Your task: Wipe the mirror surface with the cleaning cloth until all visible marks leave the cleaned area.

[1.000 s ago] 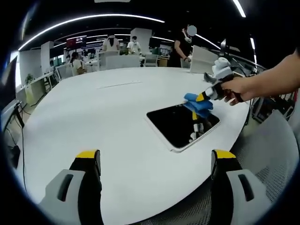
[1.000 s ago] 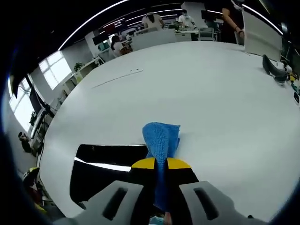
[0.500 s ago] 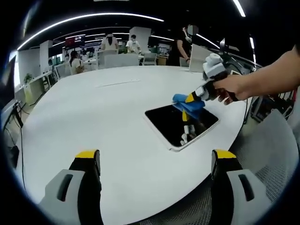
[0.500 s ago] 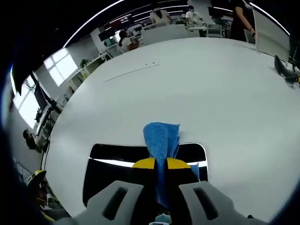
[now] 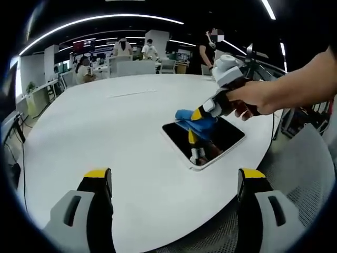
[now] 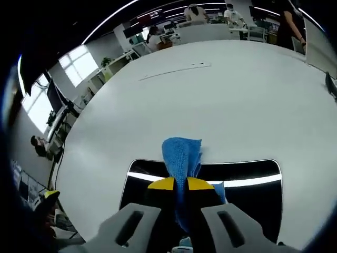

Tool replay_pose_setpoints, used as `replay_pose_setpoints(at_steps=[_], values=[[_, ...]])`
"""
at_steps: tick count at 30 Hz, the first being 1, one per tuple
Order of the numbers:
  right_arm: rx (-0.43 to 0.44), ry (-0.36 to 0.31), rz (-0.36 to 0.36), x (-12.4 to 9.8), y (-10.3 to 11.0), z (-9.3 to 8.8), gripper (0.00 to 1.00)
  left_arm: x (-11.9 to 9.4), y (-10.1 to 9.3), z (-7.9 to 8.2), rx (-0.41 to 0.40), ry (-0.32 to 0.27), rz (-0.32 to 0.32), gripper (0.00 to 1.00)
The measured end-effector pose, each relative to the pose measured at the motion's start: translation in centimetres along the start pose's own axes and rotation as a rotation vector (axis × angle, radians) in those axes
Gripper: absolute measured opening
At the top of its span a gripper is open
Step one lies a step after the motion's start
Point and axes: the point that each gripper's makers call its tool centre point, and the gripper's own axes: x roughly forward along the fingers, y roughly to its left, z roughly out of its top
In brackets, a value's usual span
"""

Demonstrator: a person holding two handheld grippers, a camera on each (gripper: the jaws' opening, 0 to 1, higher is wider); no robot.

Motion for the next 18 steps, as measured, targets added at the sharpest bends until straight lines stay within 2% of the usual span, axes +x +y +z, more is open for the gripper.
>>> replay_pose_setpoints(at_steps=[9, 16, 18], values=[[-0.067, 0.042, 0.05, 1.5, 4.2, 0.0, 0.01, 0.2, -0.2, -0.1, 0.007, 0.006, -0.012, 0.99], [-0.051, 0.048, 0.055, 1.6, 5.4, 0.0, 0.01, 0.3, -0.3, -0.1, 0.011, 0.009, -0.014, 0.99], [-0.037, 0.064, 0.077, 2.0, 5.8, 0.2, 0.01, 0.3, -0.2, -0.2, 0.01, 0.011, -0.013, 0.98]])
